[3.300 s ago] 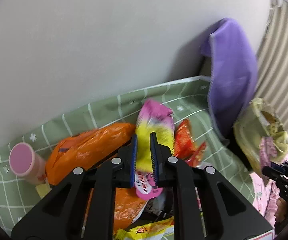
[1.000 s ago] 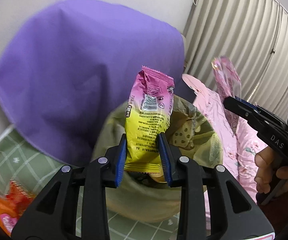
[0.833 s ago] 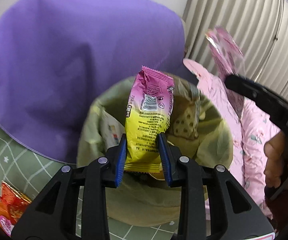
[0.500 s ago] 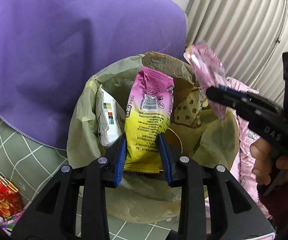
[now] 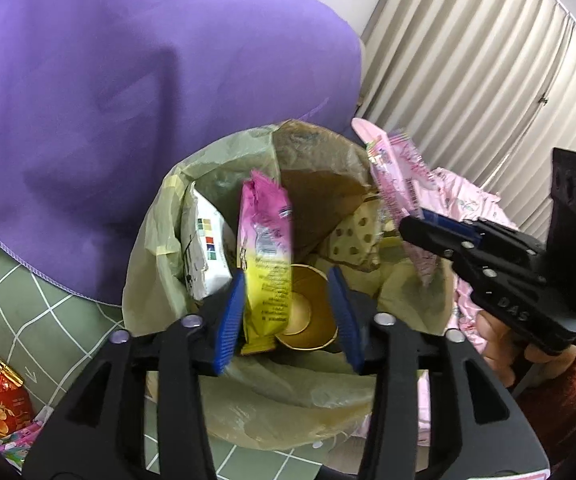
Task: Collect trash
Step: 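Carry both items over the yellow bag and open both tools to drop them, then move both tools back to the pile and grasp a pink wrapper with the right tool, then grasp the pink lollipop with the left tool while the right tool holds its wrapper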
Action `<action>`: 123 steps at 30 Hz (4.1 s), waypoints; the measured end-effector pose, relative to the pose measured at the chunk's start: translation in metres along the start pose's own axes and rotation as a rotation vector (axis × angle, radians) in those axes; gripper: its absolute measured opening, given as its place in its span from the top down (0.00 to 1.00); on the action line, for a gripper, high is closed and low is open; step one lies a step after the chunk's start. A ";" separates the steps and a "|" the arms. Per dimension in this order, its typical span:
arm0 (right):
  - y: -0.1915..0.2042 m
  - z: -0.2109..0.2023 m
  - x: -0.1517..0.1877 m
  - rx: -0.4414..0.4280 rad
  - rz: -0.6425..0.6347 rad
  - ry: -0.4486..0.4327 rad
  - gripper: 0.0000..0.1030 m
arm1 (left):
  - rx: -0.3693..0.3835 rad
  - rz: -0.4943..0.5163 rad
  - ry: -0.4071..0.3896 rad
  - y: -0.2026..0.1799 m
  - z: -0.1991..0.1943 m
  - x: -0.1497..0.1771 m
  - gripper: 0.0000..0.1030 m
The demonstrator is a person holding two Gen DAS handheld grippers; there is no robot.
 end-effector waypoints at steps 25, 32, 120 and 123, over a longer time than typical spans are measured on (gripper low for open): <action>0.090 -0.001 -0.015 -0.062 -0.060 -0.065 0.57 | -0.370 -0.226 -0.250 0.136 -0.160 0.077 0.50; 0.153 0.021 -0.006 -0.167 -0.122 -0.022 0.45 | -0.536 -0.372 -0.304 0.204 -0.222 0.132 0.50; 0.222 0.072 0.119 -0.343 -0.118 0.289 0.45 | -0.473 -0.434 -0.145 0.249 -0.202 0.156 0.86; 0.226 0.072 0.133 -0.342 -0.138 0.322 0.45 | -0.490 -0.437 -0.164 0.248 -0.213 0.158 0.86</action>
Point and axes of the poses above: each gripper's, at about its wrist camera, not at the fingertips, and z roughly the way its jaws point, y to its left, x to its underside, the point moved 7 cm from there along z, roughly the way its jaws point, and after that the axes turned 1 degree about z, right-handed, at the moved point
